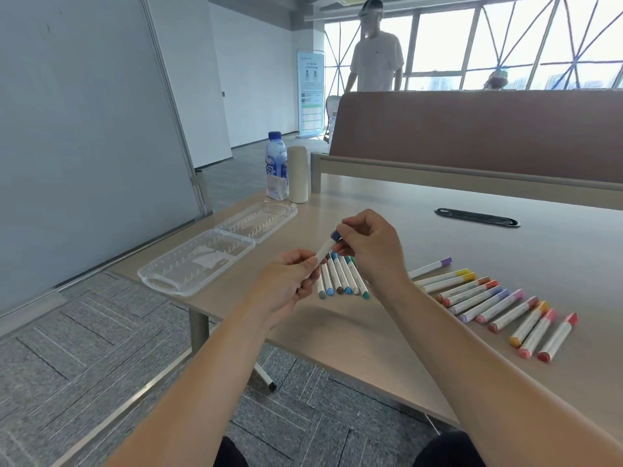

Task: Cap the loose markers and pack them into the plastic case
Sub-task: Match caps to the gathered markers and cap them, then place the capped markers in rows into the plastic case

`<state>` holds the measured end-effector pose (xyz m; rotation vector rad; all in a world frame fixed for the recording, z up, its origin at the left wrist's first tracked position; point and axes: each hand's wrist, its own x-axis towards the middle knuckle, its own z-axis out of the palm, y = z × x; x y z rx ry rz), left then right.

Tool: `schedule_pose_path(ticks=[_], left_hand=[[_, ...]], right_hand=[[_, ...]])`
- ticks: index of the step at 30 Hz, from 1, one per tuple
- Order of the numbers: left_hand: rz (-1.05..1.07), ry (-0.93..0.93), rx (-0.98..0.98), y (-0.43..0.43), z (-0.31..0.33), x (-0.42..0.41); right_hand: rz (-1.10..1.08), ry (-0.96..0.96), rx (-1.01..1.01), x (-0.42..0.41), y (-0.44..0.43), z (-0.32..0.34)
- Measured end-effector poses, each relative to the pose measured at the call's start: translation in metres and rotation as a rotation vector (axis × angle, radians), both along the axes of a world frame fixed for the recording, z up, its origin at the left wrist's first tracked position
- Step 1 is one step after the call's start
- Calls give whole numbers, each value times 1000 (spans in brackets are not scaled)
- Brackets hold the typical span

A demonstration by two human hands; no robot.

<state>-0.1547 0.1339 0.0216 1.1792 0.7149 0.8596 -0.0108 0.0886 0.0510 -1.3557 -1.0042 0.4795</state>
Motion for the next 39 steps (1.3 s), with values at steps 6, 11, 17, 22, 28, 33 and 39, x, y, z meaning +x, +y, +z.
schedule_pose_path(ticks=[6,11,17,22,28,33,39], left_hand=[[13,137,149,3,-7,-7],[227,228,252,32,-7,-25],[218,270,303,52,-15,-34],[206,272,277,56,-19,-30],[213,280,301,53,-17,-23],[239,298,319,58,-15,-29],[404,408,405,87,-12,-57]], right_hand=[[100,-39,-81,1,23,3],[63,-260,-249,0,73,-19],[18,-580,-394,-8,111,-46],[-49,-746,-464,-9,117,-48],[-83,-775,-474,-6,119,-51],[-58,-725,-423,-5,115,-46],[46,-651,-362,-16,130,-44]])
